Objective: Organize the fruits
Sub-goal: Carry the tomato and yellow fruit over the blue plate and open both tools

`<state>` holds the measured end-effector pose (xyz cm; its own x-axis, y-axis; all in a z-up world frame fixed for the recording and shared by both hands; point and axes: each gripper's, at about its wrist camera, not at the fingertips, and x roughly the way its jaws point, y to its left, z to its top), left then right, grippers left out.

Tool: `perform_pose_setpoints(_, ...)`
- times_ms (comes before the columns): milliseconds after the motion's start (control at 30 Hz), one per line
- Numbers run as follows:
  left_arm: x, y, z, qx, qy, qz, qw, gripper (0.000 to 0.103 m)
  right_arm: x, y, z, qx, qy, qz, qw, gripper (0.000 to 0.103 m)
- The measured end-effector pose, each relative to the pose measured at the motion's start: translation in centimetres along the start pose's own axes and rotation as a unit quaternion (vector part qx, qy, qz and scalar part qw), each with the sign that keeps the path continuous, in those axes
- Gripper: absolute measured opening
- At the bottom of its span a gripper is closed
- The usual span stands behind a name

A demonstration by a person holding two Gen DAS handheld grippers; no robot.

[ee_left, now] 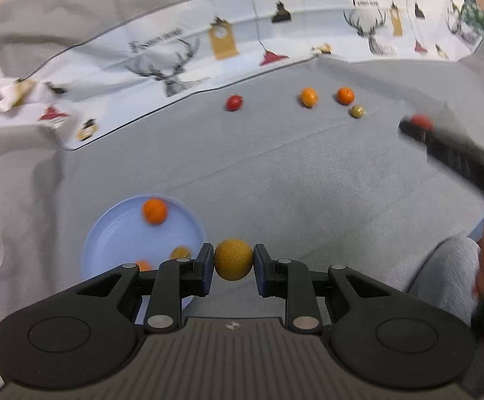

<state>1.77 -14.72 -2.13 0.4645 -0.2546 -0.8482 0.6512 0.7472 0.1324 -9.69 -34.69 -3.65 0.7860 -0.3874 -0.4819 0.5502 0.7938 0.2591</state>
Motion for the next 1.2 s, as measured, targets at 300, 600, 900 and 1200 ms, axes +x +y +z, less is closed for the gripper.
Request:
perform_pose_setpoints(300, -7.3, 3.8, -8.8, -0.071, -0.034, -0.009, 0.9968, 0.028, -10.8, 9.0, -4.5, -0.088, 0.091, 0.149, 0.981, 0.032)
perform_pose_setpoints(600, -11.0, 5.9, -14.5, -0.130, -0.065, -0.034, 0.9888, 0.028, -15.4, 13.2, -6.4, -0.155, 0.105, 0.164, 0.969, 0.032)
perform_pose_setpoints(900, -13.5, 6.9, -16.6, -0.144, -0.096, -0.049, 0.9837, 0.028, -17.6, 14.8, -7.0, -0.184, 0.086, 0.158, 0.966, 0.032)
perform_pose_setpoints(1200, -13.7, 7.3, -16.9, -0.148, -0.104, -0.054, 0.9820, 0.028, -18.1, 15.6, -7.2, -0.200, 0.083, 0.153, 0.964, 0.032)
